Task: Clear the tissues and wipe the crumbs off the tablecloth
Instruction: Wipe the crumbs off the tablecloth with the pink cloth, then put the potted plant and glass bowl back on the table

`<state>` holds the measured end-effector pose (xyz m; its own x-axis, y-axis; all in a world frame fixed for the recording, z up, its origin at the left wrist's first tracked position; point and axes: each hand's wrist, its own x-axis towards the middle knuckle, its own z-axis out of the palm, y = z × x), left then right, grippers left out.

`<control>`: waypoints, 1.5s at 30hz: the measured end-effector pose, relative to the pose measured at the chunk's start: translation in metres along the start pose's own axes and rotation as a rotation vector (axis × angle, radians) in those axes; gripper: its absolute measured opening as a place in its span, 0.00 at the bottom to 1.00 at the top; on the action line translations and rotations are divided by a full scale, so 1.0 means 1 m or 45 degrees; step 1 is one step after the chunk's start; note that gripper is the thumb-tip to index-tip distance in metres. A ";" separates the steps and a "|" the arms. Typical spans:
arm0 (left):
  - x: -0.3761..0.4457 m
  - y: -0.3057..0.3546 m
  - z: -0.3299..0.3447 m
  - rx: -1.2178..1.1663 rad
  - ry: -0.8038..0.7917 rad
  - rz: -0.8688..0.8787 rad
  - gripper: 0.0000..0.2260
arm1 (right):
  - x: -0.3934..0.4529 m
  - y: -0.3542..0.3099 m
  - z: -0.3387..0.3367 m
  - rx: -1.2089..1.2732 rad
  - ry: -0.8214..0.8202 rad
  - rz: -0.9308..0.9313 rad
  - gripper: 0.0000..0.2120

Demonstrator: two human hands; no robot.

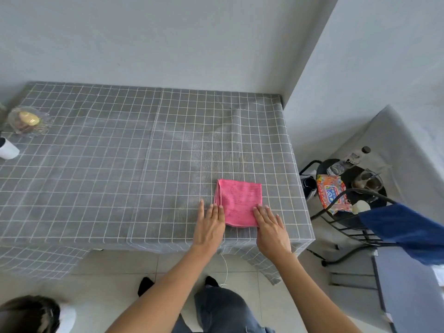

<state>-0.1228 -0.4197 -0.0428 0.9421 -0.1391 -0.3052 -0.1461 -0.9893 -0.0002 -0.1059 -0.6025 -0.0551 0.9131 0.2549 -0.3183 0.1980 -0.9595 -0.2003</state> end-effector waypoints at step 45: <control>0.046 -0.088 -0.033 -0.322 -0.085 -0.124 0.29 | 0.095 -0.028 -0.058 0.117 -0.109 0.189 0.26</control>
<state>-0.0569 -0.3409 -0.0250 0.9247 -0.0480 -0.3777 0.0320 -0.9787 0.2027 -0.0042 -0.5582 -0.0255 0.8953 0.1244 -0.4278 0.0264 -0.9733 -0.2279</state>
